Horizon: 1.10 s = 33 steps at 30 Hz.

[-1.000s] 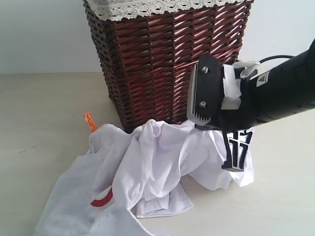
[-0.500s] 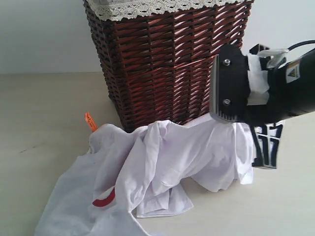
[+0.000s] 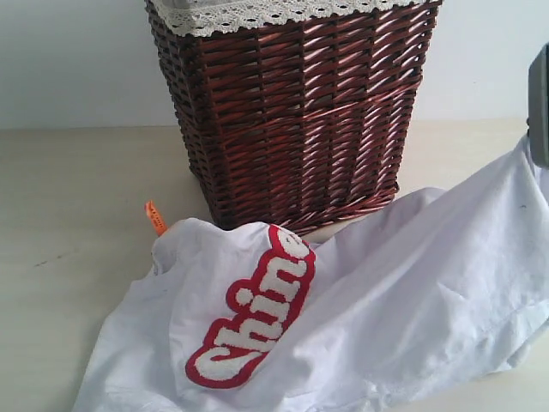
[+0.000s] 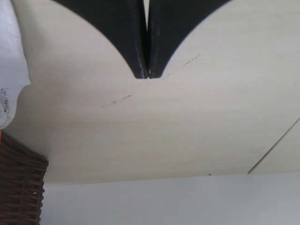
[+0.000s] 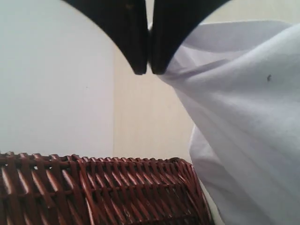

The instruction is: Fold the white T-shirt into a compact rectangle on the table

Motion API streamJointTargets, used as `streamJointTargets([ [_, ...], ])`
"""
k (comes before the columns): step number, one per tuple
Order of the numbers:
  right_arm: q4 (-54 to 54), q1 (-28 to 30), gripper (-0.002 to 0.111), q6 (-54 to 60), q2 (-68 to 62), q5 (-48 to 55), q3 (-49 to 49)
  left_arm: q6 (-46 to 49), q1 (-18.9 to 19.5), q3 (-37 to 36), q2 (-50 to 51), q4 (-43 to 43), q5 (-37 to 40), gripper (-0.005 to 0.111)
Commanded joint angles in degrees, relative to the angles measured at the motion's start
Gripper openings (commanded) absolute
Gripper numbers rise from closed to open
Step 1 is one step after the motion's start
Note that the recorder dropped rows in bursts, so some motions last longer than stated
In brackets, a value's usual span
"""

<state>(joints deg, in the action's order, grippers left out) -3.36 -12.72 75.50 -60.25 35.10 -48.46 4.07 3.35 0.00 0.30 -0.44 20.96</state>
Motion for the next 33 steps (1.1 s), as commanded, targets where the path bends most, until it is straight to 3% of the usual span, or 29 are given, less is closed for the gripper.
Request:
streamJointTargets([
  [1, -0.20, 0.50, 0.000, 1.03, 1.92, -2.16, 0.02, 0.03, -0.01, 0.00, -0.30, -0.20, -0.48, 0.000],
  [5, 1.84, 0.50, 0.000, 0.89, 2.79, 2.39, 0.02, 0.03, -0.01, 0.00, -0.30, -0.20, -0.48, 0.000],
  [11, 15.47, 0.50, 0.007, 5.20, 0.50, 34.87, 1.23, 0.03, -0.01, 0.00, -0.30, -0.20, -0.48, 0.000],
  [16, 19.14, 0.50, 0.013, 9.96, 0.19, 34.84, 7.03, 0.03, -0.01, 0.00, -0.30, -0.20, -0.48, 0.000],
  [18, 17.47, 0.50, 0.020, 9.96, 0.10, 31.65, 9.10, 0.03, -0.01, 0.00, -0.30, -0.20, -0.48, 0.000],
  [23, 11.46, 0.50, 0.050, 8.67, -0.09, 23.67, 12.76, 0.03, -0.01, 0.00, -0.30, -0.20, -0.48, 0.000],
  [27, 11.11, 0.50, 0.056, 4.46, 3.42, 13.82, 13.06, 0.03, -0.01, 0.00, -0.30, -0.20, -0.48, 0.000],
  [31, 11.11, 0.50, 0.056, 2.39, 8.37, -2.41, 12.23, 0.03, -0.01, 0.00, -0.30, -0.20, -0.48, 0.000],
  [33, 11.11, 0.50, 0.056, -3.90, 8.33, -10.24, 11.55, 0.03, -0.01, 0.00, -0.30, -0.20, -0.48, 0.000],
])
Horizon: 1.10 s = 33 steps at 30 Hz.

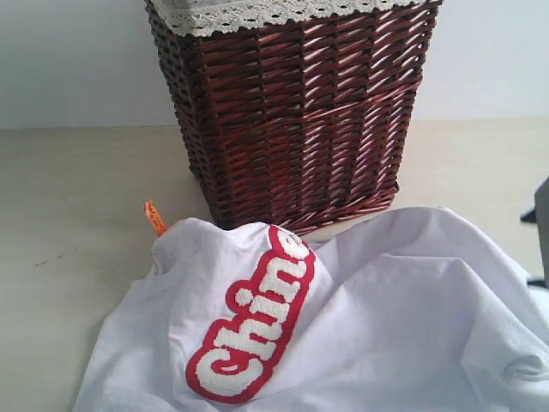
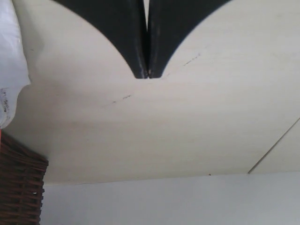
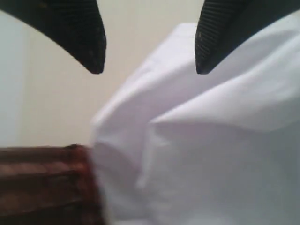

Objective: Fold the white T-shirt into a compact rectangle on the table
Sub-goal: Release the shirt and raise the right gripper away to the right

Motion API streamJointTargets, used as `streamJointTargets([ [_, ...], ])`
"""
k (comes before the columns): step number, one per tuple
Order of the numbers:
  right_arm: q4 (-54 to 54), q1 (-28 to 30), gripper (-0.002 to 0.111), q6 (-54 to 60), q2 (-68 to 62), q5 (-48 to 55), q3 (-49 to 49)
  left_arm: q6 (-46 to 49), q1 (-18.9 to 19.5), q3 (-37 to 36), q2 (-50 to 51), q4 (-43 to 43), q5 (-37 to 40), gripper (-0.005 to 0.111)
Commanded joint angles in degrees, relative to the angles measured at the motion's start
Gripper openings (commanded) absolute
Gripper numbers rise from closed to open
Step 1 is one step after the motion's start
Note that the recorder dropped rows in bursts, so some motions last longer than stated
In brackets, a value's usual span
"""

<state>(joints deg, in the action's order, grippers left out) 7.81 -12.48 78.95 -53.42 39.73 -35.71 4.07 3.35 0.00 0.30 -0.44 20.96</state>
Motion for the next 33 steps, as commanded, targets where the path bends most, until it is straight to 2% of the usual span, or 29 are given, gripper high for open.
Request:
streamJointTargets([
  [1, -0.06, 0.27, 0.056, -11.32, 0.72, -16.43, -1.34, 0.03, -0.01, 0.00, -0.30, -0.20, -0.48, 0.000],
  [8, 0.79, 0.27, 0.055, -30.77, -16.89, -17.70, -1.91, 0.03, -0.01, 0.00, -0.30, -0.20, -0.48, 0.000],
  [12, 4.82, 0.27, 0.049, -29.85, -27.98, -16.77, -1.91, 0.03, -0.01, 0.00, -0.30, -0.20, -0.48, 0.000],
  [14, 4.93, 0.27, 0.037, -27.71, -33.07, -13.96, -1.91, 0.03, -0.01, 0.00, -0.30, -0.20, -0.48, 0.000],
  [15, 5.44, 0.27, 0.023, -25.50, -34.58, -10.21, -1.91, 0.03, -0.01, 0.00, -0.30, -0.20, -0.48, 0.000],
  [16, 5.69, 0.15, 0.016, -23.88, -34.72, -7.82, -1.91, 0.03, -0.01, 0.00, -0.30, -0.20, -0.48, 0.000],
  [17, 8.41, 0.15, 0.004, -17.23, -34.72, -1.87, -1.91, 0.03, -0.01, 0.00, -0.30, -0.20, -0.48, 0.000],
  [18, 9.67, 0.15, 0.000, -12.91, -34.60, 1.28, -1.91, 0.03, -0.01, 0.00, -0.30, -0.20, -0.48, 0.000],
  [19, 12.13, 0.15, 0.000, -3.82, -34.60, 11.13, -1.91, 0.03, -0.01, 0.00, -0.30, -0.20, -0.48, 0.000],
  [21, 15.36, 0.15, 0.000, 5.42, -34.49, 24.40, -1.91, 0.03, -0.01, 0.00, -0.30, -0.20, -0.48, 0.000],
  [23, 18.58, 0.15, 0.000, 8.43, -33.01, 26.69, -1.91, 0.03, -0.01, 0.00, -0.30, -0.20, -0.48, 0.000],
  [24, 20.04, 0.15, 0.000, 8.31, -31.26, 24.56, -1.91, 0.03, -0.01, 0.00, -0.30, -0.20, -0.48, 0.000],
  [26, 21.78, 0.15, 0.005, 7.85, -24.92, 13.19, -1.91, 0.03, -0.01, 0.00, -0.30, -0.20, -0.48, 0.000],
  [28, 21.59, 0.15, 0.022, 7.96, -18.10, 0.16, -1.91, 0.03, -0.01, 0.00, -0.30, -0.20, -0.48, 0.000],
  [30, 20.79, 0.27, 0.038, 6.41, -15.46, -7.06, -1.91, 0.03, -0.01, 0.00, -0.30, -0.20, -0.48, 0.000],
  [33, 16.06, 0.56, 0.051, -4.80, -15.85, -12.15, -1.91, 0.03, -0.01, 0.00, -0.30, -0.20, -0.48, 0.000],
])
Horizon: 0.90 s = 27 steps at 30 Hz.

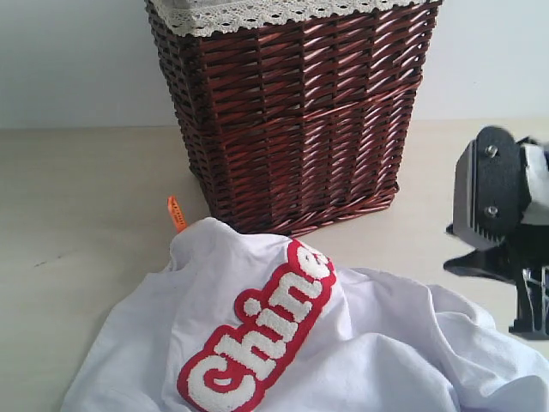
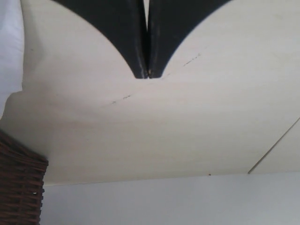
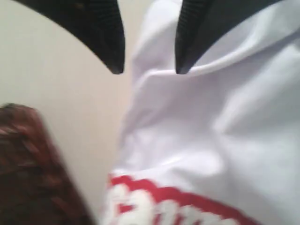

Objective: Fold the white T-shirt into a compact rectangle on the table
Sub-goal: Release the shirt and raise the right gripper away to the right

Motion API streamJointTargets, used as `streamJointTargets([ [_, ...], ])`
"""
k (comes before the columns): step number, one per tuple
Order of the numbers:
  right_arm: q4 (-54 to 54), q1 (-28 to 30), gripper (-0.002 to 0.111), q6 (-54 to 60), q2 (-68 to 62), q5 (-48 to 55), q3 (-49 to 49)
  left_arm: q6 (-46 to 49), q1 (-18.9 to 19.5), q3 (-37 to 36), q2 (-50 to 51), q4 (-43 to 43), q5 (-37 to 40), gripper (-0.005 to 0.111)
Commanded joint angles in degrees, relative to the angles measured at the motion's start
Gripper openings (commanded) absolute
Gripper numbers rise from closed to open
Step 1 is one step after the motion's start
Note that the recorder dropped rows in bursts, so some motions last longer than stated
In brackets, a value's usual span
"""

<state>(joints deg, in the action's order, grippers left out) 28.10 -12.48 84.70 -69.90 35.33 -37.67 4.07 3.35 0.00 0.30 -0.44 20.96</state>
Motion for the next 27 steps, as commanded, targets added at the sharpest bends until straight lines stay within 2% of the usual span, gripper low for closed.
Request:
streamJointTargets([
  [1, -5.68, 1.19, 0.051, -14.59, -0.26, -8.18, 0.04, 0.03, -0.01, 0.00, -0.30, -0.20, -0.48, 0.000],
  [6, -9.12, 7.68, 0.051, -34.24, -10.26, -9.18, 0.04, 0.03, -0.01, 0.00, -0.30, -0.20, -0.48, 0.000],
  [9, -8.54, 11.73, 0.049, -35.29, -16.92, -8.00, 0.04, 0.03, -0.01, 0.00, -0.30, -0.20, -0.48, 0.000],
  [13, -7.24, 15.73, 0.046, -32.27, -22.67, -6.25, 0.04, 0.03, -0.01, 0.00, -0.30, -0.20, -0.48, 0.000],
  [15, -3.16, 17.41, 0.046, -28.17, -23.90, -6.17, 0.04, 0.03, -0.01, 0.00, -0.30, -0.20, -0.48, 0.000],
  [18, 7.65, 19.24, 0.046, -19.76, -24.18, -2.78, -0.06, 0.03, -0.01, 0.00, -0.30, -0.20, -0.48, 0.000],
  [22, 21.32, 21.68, 0.046, -8.15, -24.18, 10.11, -1.03, 0.03, -0.01, 0.00, -0.30, -0.20, -0.48, 0.000],
  [27, 21.96, 24.78, 0.046, -8.93, -24.57, 8.63, -1.26, 0.03, -0.01, 0.00, -0.30, -0.20, -0.48, 0.000],
])
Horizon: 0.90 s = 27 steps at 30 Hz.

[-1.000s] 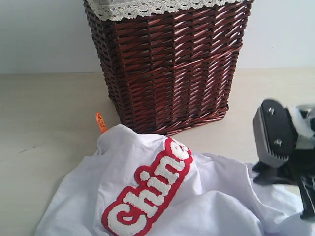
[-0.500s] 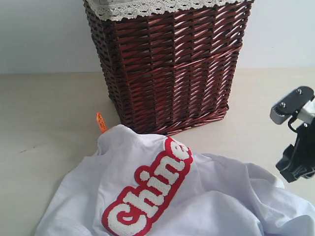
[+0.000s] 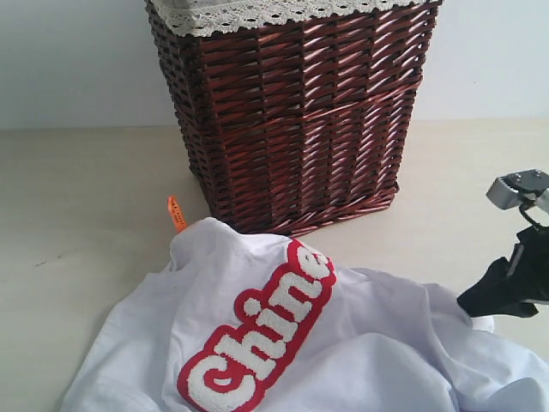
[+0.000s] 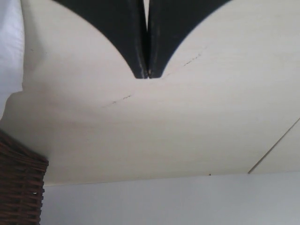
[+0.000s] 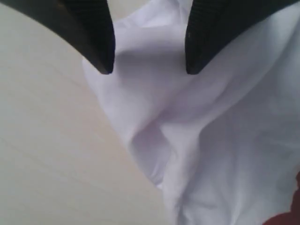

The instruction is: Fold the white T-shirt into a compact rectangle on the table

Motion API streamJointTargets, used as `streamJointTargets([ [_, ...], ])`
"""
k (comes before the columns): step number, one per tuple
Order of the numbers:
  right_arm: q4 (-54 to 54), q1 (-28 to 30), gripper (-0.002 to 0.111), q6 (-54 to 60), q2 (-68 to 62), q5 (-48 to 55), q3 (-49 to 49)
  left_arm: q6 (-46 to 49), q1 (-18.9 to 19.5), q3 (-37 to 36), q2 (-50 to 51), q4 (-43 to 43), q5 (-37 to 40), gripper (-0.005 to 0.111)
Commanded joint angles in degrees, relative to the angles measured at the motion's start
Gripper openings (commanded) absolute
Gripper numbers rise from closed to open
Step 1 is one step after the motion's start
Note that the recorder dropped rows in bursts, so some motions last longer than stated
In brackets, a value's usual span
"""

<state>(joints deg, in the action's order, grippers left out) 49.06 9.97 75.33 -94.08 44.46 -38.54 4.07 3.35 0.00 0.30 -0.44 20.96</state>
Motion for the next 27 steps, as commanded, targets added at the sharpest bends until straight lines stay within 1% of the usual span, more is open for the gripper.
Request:
streamJointTargets([
  [1, 0.63, 3.44, 0.046, 0.43, -1.41, -0.34, -0.39, 0.03, -0.01, 0.00, -0.30, -0.20, -0.48, 0.000],
  [6, -1.83, 4.73, 0.046, 0.43, -6.10, 0.39, -0.39, 0.03, -0.01, 0.00, -0.30, -0.20, -0.48, 0.000],
  [8, -0.78, 4.73, 0.045, 3.27, -6.88, 1.46, -0.39, 0.03, -0.01, 0.00, -0.30, -0.20, -0.48, 0.000],
  [9, -0.47, 4.73, 0.043, 4.22, -6.88, 1.45, -0.39, 0.03, -0.01, 0.00, -0.30, -0.20, -0.48, 0.000],
  [11, 0.11, 4.73, 0.029, 3.99, -6.88, 1.45, -0.39, 0.03, -0.01, 0.00, -0.30, -0.20, -0.48, 0.000],
  [12, 0.45, 4.73, 0.017, 3.99, -6.88, 1.45, -0.39, 0.03, -0.01, 0.00, -0.30, -0.20, -0.48, 0.000],
  [14, 0.45, 4.73, 0.003, 3.99, -6.88, 1.22, -0.39, 0.03, -0.01, 0.00, -0.30, -0.20, -0.48, 0.000],
  [15, 0.45, 4.73, 0.000, 3.99, -6.88, 0.94, -0.39, 0.03, -0.01, 0.00, -0.30, -0.20, -0.48, 0.000],
  [18, 0.33, 4.73, 0.000, 3.99, -6.78, -0.14, -0.39, 0.03, -0.01, 0.00, -0.30, -0.20, -0.48, 0.000],
  [21, 0.33, 4.73, 0.000, 4.10, -5.48, -3.69, -0.39, 0.03, -0.01, 0.00, -0.30, -0.20, -0.48, 0.000],
  [23, 0.33, 4.73, 0.000, 4.76, -2.32, -11.95, -0.39, 0.03, -0.01, 0.00, -0.30, -0.20, -0.48, 0.000],
  [24, 0.44, 4.73, 0.000, 6.44, 0.39, -17.97, -0.42, 0.03, -0.01, 0.00, -0.30, -0.20, -0.48, 0.000],
  [26, 0.44, 4.73, 0.000, 8.01, 2.73, -22.71, -1.16, 0.03, -0.01, 0.00, -0.30, -0.20, -0.48, 0.000],
  [27, 0.44, 4.73, 0.000, 8.52, 2.75, -22.18, -1.43, 0.03, -0.01, 0.00, -0.30, -0.20, -0.48, 0.000],
])
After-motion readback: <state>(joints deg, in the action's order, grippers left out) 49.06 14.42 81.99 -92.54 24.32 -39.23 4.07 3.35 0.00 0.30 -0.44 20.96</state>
